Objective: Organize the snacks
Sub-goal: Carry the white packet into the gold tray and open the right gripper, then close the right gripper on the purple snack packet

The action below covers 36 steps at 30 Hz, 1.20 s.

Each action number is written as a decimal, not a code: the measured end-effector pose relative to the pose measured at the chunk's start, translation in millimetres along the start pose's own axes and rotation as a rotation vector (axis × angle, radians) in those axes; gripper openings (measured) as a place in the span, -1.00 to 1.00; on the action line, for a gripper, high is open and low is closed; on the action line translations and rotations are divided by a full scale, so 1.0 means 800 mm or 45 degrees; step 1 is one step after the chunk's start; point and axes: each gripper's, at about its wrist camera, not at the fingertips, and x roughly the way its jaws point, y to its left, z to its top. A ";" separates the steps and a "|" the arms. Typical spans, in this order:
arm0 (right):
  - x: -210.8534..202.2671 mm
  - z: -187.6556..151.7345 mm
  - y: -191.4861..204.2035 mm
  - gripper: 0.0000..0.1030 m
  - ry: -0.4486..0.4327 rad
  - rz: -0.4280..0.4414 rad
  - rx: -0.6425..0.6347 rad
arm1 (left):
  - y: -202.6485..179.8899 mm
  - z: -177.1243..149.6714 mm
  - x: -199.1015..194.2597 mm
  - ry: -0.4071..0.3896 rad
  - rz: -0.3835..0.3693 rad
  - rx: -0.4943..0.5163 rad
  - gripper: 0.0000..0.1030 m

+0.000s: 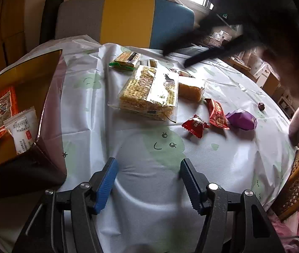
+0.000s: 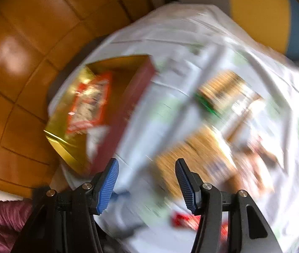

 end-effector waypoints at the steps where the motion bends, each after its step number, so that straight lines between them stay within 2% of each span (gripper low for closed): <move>1: -0.009 -0.014 -0.017 0.10 -0.001 -0.049 0.027 | 0.000 0.000 0.000 0.001 0.002 0.000 0.22; 6: -0.042 -0.061 -0.086 0.10 0.001 -0.191 0.166 | 0.000 0.000 0.000 0.005 0.010 -0.003 0.23; 9: -0.052 -0.081 -0.113 0.21 0.031 -0.264 0.210 | 0.000 0.001 0.000 0.009 0.015 -0.005 0.24; 11: -0.052 -0.091 -0.120 0.21 0.074 -0.298 0.198 | 0.000 0.000 0.000 0.010 0.018 -0.007 0.25; 17: -0.033 -0.112 -0.122 0.26 0.188 -0.302 0.169 | 0.000 -0.001 0.001 0.013 0.024 -0.010 0.28; 22: -0.007 -0.120 -0.125 0.30 0.265 -0.392 0.156 | 0.001 -0.001 0.001 0.016 0.024 -0.015 0.30; 23: -0.006 -0.120 -0.127 0.25 0.261 -0.423 0.156 | 0.001 -0.001 0.001 0.016 0.024 -0.015 0.31; 24: -0.005 -0.121 -0.129 -0.09 0.264 -0.444 0.152 | 0.002 -0.001 0.001 0.017 0.025 -0.016 0.31; 25: -0.002 -0.121 -0.130 -0.13 0.273 -0.455 0.145 | 0.002 -0.002 0.001 0.017 0.024 -0.019 0.32; 28: 0.002 -0.119 -0.132 -0.18 0.245 -0.526 0.123 | 0.002 -0.002 0.002 0.017 0.025 -0.021 0.33; 33: 0.004 -0.117 -0.155 -0.16 0.161 -0.666 0.188 | 0.002 -0.002 0.002 0.019 0.029 -0.022 0.33; 36: 0.000 -0.120 -0.176 -0.15 0.132 -0.608 0.289 | 0.000 -0.002 0.002 0.019 0.035 -0.019 0.33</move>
